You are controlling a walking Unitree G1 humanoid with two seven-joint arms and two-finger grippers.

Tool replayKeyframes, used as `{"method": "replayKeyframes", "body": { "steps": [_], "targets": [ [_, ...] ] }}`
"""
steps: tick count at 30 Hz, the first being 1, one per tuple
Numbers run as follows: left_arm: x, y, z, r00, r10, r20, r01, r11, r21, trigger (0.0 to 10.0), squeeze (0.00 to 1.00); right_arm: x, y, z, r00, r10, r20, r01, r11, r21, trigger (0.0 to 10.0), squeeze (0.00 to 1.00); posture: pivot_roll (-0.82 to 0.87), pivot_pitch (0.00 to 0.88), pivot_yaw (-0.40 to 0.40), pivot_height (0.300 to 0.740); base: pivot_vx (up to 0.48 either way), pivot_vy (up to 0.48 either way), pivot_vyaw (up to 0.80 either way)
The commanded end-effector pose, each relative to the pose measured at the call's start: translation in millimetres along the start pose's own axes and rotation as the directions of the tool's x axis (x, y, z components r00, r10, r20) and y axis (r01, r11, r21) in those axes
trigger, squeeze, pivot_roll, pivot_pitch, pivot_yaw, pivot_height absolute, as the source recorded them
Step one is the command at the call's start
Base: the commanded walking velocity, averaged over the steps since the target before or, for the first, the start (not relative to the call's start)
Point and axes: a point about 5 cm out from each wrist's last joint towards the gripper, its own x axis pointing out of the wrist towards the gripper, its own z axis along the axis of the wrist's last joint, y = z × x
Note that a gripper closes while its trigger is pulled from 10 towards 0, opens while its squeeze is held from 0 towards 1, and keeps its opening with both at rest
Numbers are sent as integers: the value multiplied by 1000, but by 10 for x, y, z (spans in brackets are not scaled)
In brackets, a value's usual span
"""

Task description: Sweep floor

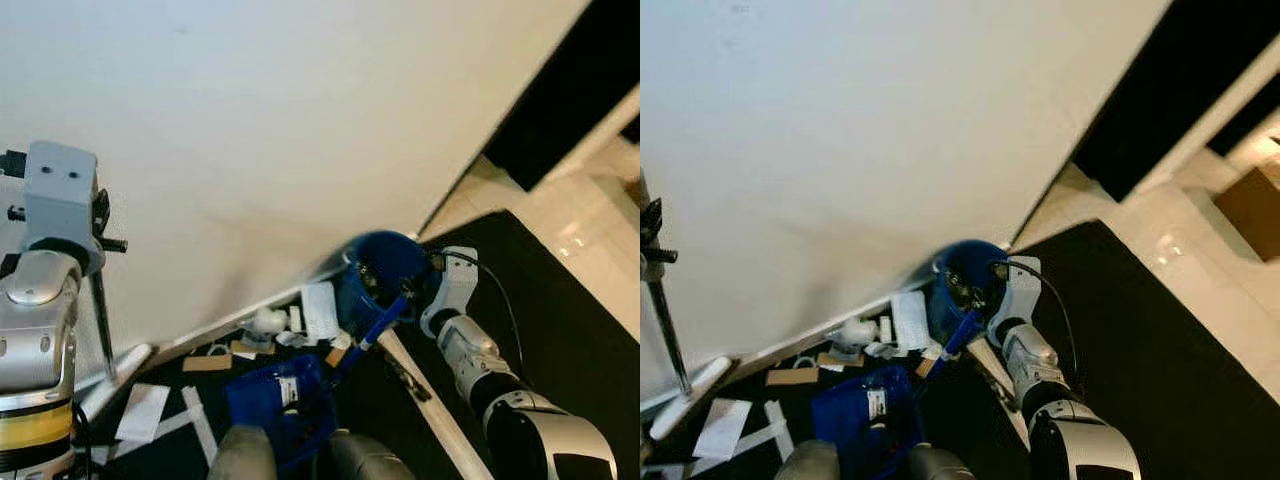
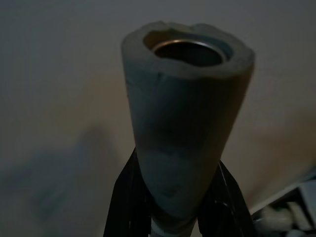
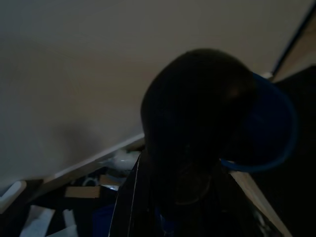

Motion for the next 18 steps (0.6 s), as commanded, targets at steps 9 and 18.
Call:
{"method": "replayKeyframes", "body": {
  "steps": [9,18],
  "targets": [
    [-19,31,56,1000,11,29,-13,999,36,10000,0,-12,4,-35,999,27,-42,-32,992,-123,10000,0,270,14,-197,740,0,0,-267],
    [-24,55,75,999,38,37,-39,999,12,10000,0,2,89,-59,995,81,-66,-91,982,-167,10000,0,270,18,-197,740,0,0,711]
  ]
}}
